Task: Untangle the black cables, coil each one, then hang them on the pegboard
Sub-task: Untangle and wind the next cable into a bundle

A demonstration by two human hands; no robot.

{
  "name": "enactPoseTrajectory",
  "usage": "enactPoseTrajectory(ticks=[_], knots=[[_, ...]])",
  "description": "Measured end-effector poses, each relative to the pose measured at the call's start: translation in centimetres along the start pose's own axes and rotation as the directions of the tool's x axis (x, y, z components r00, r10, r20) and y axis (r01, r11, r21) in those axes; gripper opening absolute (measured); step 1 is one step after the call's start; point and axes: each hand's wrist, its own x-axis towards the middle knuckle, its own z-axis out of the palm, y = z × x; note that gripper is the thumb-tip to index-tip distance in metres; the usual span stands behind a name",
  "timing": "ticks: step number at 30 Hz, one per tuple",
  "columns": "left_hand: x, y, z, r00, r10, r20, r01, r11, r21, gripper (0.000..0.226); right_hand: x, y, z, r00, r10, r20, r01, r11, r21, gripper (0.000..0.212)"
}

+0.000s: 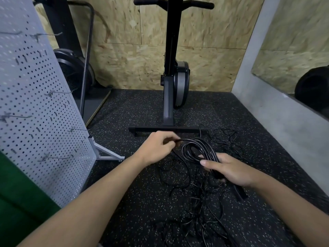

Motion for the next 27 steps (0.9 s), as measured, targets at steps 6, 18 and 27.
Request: enactPoseTrajectory(ticks=[6, 18, 27], knots=[[-0.3, -1.4, 1.6, 0.996, -0.083, 0.021, 0.083, 0.996, -0.010, 0.023, 0.2, 0.3, -0.2, 0.977, -0.023, -0.210, 0.014, 0.999, -0.045, 0.057], [-0.6, 3.8, 4.1, 0.952, -0.305, 0.032, 0.239, 0.672, -0.701, 0.011, 1.0, 0.1, 1.1, 0.927, -0.109, -0.358, 0.064, 0.989, -0.135, 0.040], [-1.1, 3.9, 5.1, 0.963, -0.235, 0.132, 0.266, 0.746, -0.610, 0.066, 1.7, 0.7, 1.9, 0.934, -0.140, -0.329, 0.069, 0.973, -0.220, 0.029]])
